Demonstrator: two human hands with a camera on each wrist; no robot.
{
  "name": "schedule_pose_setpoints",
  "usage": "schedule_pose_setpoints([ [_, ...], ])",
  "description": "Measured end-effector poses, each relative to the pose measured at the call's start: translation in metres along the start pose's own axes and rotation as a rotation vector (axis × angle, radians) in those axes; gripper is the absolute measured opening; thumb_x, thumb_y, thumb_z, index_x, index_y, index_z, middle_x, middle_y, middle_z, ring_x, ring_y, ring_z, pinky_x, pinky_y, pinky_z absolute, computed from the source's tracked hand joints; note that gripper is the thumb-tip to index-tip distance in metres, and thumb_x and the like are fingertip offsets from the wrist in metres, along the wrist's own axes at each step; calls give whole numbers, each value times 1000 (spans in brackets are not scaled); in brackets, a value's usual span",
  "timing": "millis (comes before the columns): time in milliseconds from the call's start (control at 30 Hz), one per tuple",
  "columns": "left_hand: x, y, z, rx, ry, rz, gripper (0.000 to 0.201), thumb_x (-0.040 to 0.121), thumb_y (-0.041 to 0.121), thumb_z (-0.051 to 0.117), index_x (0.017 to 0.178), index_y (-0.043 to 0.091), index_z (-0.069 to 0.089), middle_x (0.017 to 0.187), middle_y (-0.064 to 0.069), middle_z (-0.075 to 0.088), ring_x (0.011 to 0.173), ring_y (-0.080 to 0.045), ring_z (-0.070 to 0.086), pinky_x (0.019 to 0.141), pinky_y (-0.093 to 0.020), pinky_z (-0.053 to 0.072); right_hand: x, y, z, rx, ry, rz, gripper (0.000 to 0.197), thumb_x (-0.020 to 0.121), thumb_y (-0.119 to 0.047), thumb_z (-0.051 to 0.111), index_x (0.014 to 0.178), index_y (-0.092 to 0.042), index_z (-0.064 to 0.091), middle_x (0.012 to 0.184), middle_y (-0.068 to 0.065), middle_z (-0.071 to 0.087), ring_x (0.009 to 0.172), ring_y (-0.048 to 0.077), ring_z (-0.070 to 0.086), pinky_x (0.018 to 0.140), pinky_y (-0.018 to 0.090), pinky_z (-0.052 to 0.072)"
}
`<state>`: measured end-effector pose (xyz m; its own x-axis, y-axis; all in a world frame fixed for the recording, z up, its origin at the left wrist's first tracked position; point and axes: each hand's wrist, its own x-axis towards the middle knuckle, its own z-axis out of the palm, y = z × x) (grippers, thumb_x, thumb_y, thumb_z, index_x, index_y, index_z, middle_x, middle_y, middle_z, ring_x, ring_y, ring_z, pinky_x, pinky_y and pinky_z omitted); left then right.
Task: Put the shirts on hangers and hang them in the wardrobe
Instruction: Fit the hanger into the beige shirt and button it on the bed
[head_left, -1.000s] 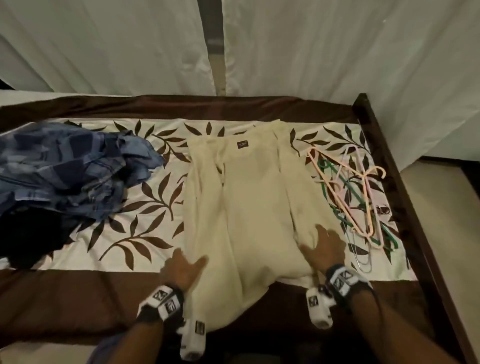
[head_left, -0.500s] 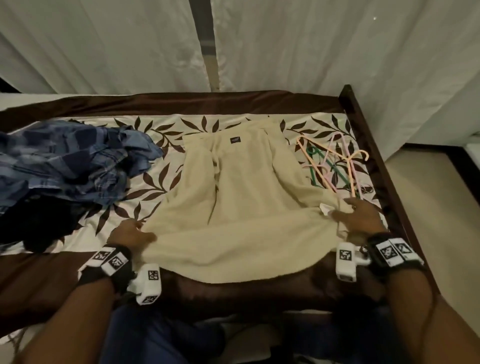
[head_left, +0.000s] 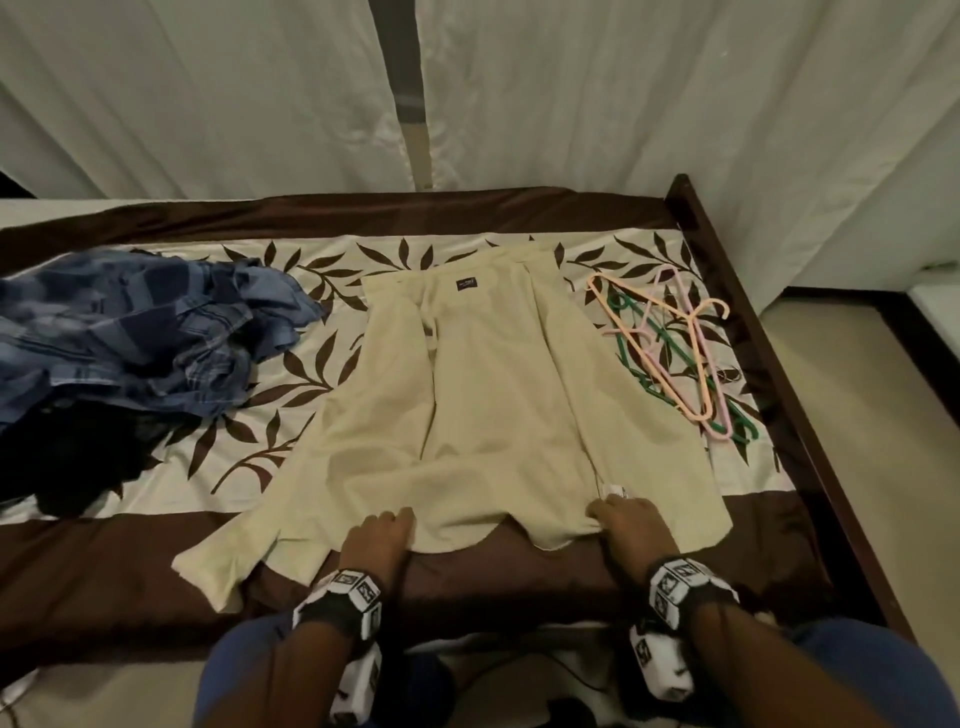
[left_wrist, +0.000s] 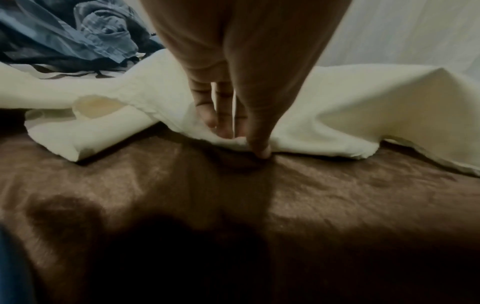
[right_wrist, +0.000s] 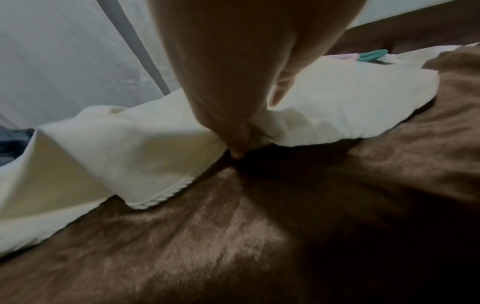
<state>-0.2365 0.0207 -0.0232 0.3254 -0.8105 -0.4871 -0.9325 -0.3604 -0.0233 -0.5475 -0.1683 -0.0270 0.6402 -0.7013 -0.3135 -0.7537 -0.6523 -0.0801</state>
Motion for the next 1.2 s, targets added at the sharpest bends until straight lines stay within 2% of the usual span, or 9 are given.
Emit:
schedule_pose_setpoints([
  [100,-1,-11,-11,-20,-237,145,31,91,16,53,120,13,60,121,-12,61,116,-31,58,95,-34,44,-14,20,-14,114,-74,48,35,71,-16,63,104,-24,72,103,7,66,96,33,68,83,41,53],
  [233,-14,-15,-39,-470,-785,387,25,80,1,64,102,3,75,79,6,76,71,-5,67,69,-16,49,-32,47,-50,292,-687,5,22,75,-28,71,92,-41,72,105,-12,69,107,12,65,91,22,49],
  [333,12,-35,-48,-691,-215,218,19,82,12,63,88,25,75,90,0,75,83,-16,69,78,-26,51,-12,62,-66,511,-457,60,15,80,-22,74,76,-37,75,85,-12,74,91,9,69,80,17,46],
  [433,57,-61,-46,-477,348,-206,42,84,27,73,123,15,63,117,-21,60,108,-42,58,93,-46,44,17,78,-58,226,-13,335,44,86,-42,70,127,-28,61,128,5,60,117,25,56,98,29,40],
  [533,81,-66,-39,-514,112,-365,82,80,41,77,146,15,35,134,-23,50,118,-43,52,100,-48,43,32,74,-46,108,-137,468,78,86,-54,63,149,-23,28,135,10,51,120,33,52,99,40,43],
  [600,79,-60,-38,-467,34,-279,68,82,30,74,140,14,42,129,-18,59,114,-37,58,93,-39,46,40,74,-37,61,-174,430,63,88,-43,60,142,-23,35,125,9,58,110,32,59,91,39,48],
  [767,53,-53,-40,-72,-223,94,18,86,56,51,85,40,41,101,7,56,98,-11,58,86,-27,44,55,100,-50,398,-385,316,5,79,-27,71,76,-25,68,83,-5,70,83,19,68,75,30,55],
  [933,52,-63,-62,-408,-160,-36,66,67,88,51,74,22,56,63,5,68,58,0,63,70,-21,50,124,151,-81,252,233,503,51,79,-34,76,123,-14,62,123,15,59,115,35,53,100,44,44],
  [1200,60,-46,-66,-680,42,-170,16,82,47,74,78,39,61,53,6,64,57,-4,62,65,-23,48,198,156,-81,284,187,772,101,73,-54,79,144,1,31,141,24,40,132,43,36,104,49,40],
])
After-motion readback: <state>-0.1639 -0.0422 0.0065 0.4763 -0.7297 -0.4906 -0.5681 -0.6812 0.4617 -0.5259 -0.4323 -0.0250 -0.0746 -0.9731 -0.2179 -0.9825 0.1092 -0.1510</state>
